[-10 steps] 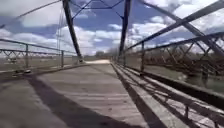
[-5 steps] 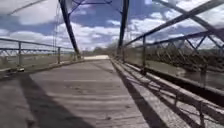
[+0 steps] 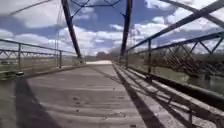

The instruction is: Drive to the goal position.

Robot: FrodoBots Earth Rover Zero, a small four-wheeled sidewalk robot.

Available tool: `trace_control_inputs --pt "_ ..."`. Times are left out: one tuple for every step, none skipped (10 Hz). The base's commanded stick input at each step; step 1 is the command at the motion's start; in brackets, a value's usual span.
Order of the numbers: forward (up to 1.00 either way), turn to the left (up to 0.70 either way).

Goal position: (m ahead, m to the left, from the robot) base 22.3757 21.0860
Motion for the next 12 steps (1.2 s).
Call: trace_control_inputs --pt "1.00 0.00" --pt "1.00 0.00" --pt "1.00 0.00" --pt "1.00 -0.17" --pt "1.00 -0.12" --pt "1.00 0.00" --pt "1.00 0.00" --pt "1.00 0.00" --pt "1.00 0.00" --pt "1.00 0.00" --pt "1.00 0.00" --pt "1.00 0.00"
